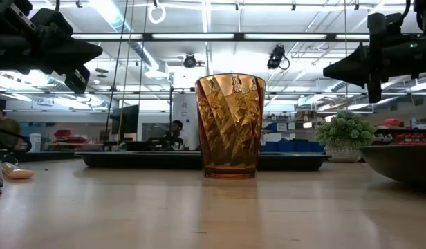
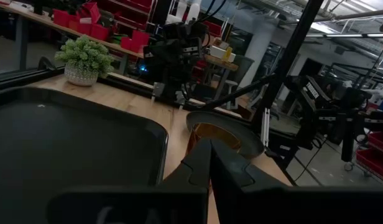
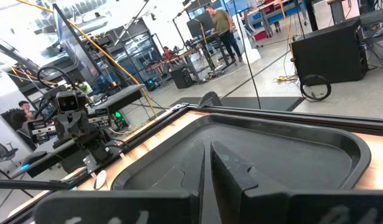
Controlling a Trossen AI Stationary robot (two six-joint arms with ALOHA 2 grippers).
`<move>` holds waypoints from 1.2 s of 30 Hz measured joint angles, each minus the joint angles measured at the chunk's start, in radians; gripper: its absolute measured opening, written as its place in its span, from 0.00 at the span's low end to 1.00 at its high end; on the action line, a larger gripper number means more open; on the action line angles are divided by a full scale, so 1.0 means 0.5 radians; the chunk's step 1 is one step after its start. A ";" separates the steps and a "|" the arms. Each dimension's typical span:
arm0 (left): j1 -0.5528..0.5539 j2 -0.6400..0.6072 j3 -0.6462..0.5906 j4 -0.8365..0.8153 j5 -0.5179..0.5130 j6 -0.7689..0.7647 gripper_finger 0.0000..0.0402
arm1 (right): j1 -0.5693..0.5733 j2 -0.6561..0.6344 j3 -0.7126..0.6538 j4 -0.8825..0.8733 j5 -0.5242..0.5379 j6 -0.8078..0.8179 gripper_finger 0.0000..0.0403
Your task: Pick and place plate/cup/fork/spoon on tray
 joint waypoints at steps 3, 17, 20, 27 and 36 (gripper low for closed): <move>0.000 0.000 -0.001 0.001 0.000 0.001 0.03 | 0.000 -0.001 0.000 0.000 0.000 0.000 0.08; 0.000 0.001 -0.001 0.000 0.001 0.000 0.03 | 0.000 0.000 0.000 0.000 -0.001 0.000 0.08; 0.000 0.000 0.000 0.000 0.000 0.000 0.03 | 0.000 -0.001 0.000 0.000 0.000 0.000 0.08; 0.004 0.000 0.000 0.330 -0.004 -0.272 0.03 | 0.000 -0.001 0.000 0.000 0.000 0.000 0.08; 0.004 0.001 -0.001 0.368 -0.004 -0.262 0.03 | 0.000 0.000 0.000 0.000 -0.001 0.000 0.08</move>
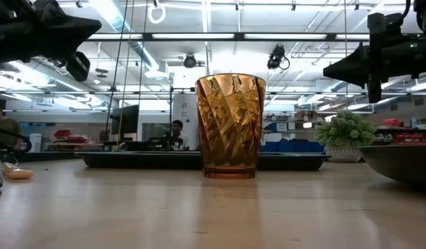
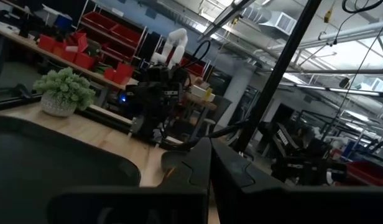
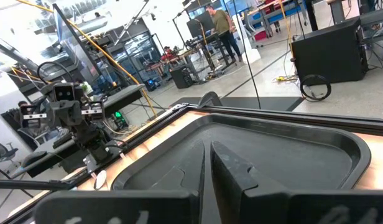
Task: Pick and place plate/cup/fork/spoon on tray
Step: Put the brown glass on the black tray
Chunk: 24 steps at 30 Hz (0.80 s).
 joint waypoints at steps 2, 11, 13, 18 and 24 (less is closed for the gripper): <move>0.000 0.000 0.000 0.000 0.000 -0.001 0.03 | 0.000 0.000 0.000 0.001 0.000 0.000 0.08; 0.004 0.000 0.000 0.040 -0.089 0.113 0.03 | 0.006 0.000 0.000 -0.001 -0.077 0.358 0.08; 0.004 -0.001 0.000 0.010 -0.088 0.200 0.03 | 0.006 0.003 -0.001 0.000 -0.146 0.334 0.08; 0.004 0.000 0.000 -0.075 -0.135 0.312 0.03 | 0.005 0.033 0.000 -0.002 -0.165 0.284 0.08; 0.004 0.000 0.001 -0.065 -0.140 0.385 0.03 | -0.026 0.089 0.000 0.014 -0.123 0.299 0.08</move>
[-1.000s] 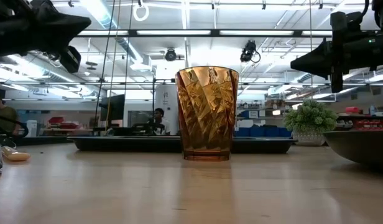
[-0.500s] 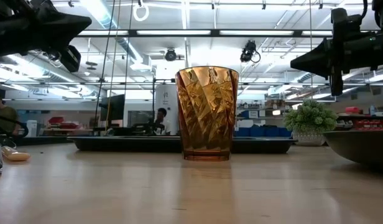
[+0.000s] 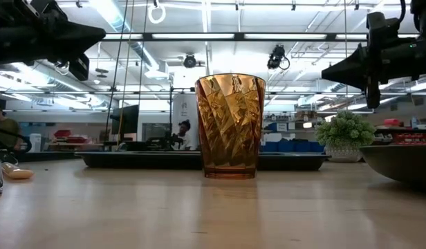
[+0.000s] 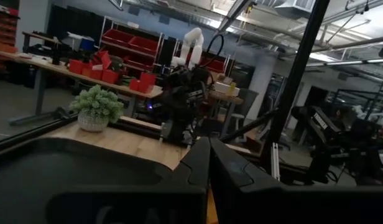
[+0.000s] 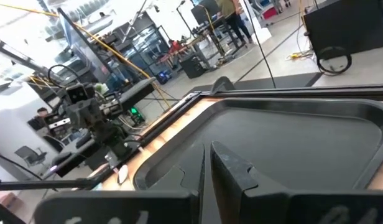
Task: Pick and place plate/cup/fork/spoon on tray
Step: Put the brown glass on the black tray
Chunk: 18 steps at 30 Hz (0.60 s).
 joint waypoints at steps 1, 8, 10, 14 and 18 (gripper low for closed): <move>0.000 0.000 0.000 0.000 0.000 0.000 0.03 | -0.006 0.010 0.000 0.024 0.000 0.003 0.08; 0.000 0.000 0.000 -0.216 -0.057 0.260 0.03 | -0.042 0.050 0.000 0.147 -0.052 -0.124 0.08; 0.000 0.010 0.000 -0.220 -0.121 0.341 0.03 | -0.041 0.062 -0.001 0.150 -0.068 -0.132 0.08; 0.000 0.076 0.000 -0.091 -0.211 0.423 0.04 | -0.030 0.103 0.000 0.201 -0.113 -0.154 0.08; -0.010 0.213 0.000 0.121 -0.202 0.464 0.12 | -0.004 0.157 0.000 0.344 -0.199 -0.156 0.08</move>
